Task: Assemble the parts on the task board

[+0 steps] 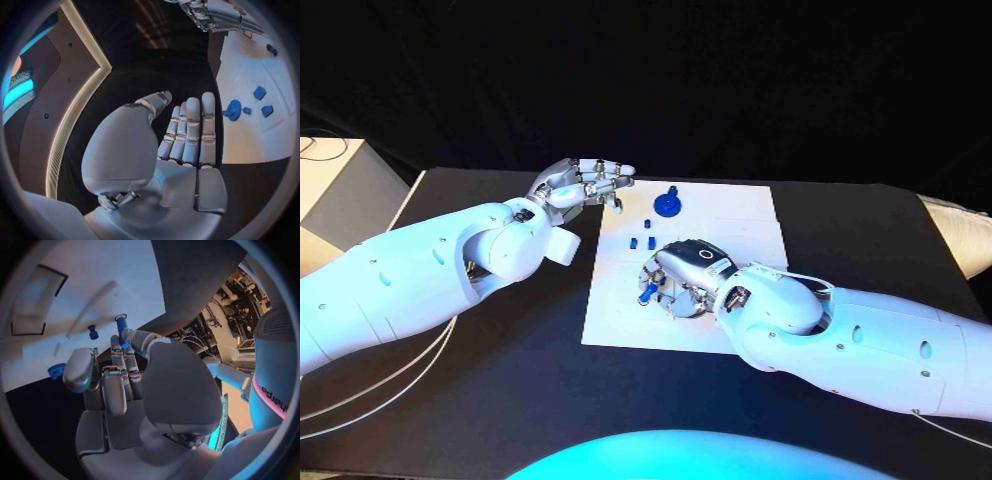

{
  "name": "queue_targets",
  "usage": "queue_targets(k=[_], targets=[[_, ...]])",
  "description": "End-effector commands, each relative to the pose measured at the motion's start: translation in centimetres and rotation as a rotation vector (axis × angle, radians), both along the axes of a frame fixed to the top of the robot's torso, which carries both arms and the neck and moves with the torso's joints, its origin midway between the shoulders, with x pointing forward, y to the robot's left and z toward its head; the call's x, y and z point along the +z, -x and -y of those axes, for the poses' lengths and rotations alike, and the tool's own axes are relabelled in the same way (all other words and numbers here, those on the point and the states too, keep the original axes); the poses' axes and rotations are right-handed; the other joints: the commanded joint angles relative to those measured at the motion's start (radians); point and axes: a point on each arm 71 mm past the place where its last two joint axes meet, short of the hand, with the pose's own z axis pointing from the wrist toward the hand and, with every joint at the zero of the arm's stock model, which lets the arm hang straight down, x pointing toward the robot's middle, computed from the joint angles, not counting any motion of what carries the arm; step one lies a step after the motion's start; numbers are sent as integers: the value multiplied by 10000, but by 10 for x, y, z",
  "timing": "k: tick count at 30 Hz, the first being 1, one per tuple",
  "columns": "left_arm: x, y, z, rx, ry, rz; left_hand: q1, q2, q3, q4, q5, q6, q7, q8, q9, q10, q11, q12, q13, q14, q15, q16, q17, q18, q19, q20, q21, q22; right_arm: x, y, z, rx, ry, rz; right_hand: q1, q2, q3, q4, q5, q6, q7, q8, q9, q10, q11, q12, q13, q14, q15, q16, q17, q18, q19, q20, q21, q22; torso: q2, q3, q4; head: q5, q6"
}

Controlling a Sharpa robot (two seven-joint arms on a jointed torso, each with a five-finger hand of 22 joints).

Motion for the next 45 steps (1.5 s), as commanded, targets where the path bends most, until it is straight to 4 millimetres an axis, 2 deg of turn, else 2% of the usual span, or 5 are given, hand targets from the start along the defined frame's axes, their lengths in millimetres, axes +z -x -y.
queue_targets(k=[1,25,30,33,45], targets=[[1,1,2,-140,49,64,59,1,-71,3,-56,-39,16,21,-10,-85,1,46,-10,-24,56,19,-10,143,91,10,-68,-9,-2,1,-1,38,312,41,4,66,1,-32,30,43,22,24,17,638,-571,16,2,471,-43,-23,-2,-169,-30,-53,-38,15,-1,-2,-4,-3,-8],[1,1,1,-126,29,47,59,1,-71,3,-56,-39,16,21,-10,-85,1,46,-10,-24,56,19,-10,143,91,10,-68,-9,-9,0,-8,138,616,-70,-222,-17,-46,-151,96,-93,76,2,105,474,-514,-91,-8,456,0,-51,-70,-137,-119,-25,-222,-89,-1,-3,-15,-16,-77],[1,1,1,-131,26,37,59,1,-71,3,-56,-39,16,21,-10,-85,1,46,-10,-24,56,19,-10,143,91,10,-68,-9,-7,2,-10,315,242,-86,-964,-686,-509,-37,361,-1005,366,-564,-75,-777,-148,-123,-320,375,315,-163,-370,-50,-367,232,-825,-467,-9,-7,-19,-21,-79],[1,1,1,-133,22,28,59,1,-71,3,-56,-39,16,21,-10,-85,1,46,-10,-24,56,19,-10,143,91,10,-68,-9,-6,3,-11,376,74,-88,-1066,-830,-771,-24,277,-1217,369,-731,-147,-1156,-100,-98,-374,331,359,-224,-517,4,-448,304,-1083,-637,-1,-3,-10,-32,-79],[1,1,0,-146,7,-2,59,1,-71,3,-56,-39,16,21,-10,-85,1,46,-10,-24,56,19,-10,143,91,10,-68,-9,-4,2,-8,229,-297,59,-882,-718,-1543,-33,290,-1539,417,-1036,-304,-1840,-29,0,-366,196,413,-456,-1019,135,-685,368,-1891,-1177,-3,6,-12,-37,-60]])
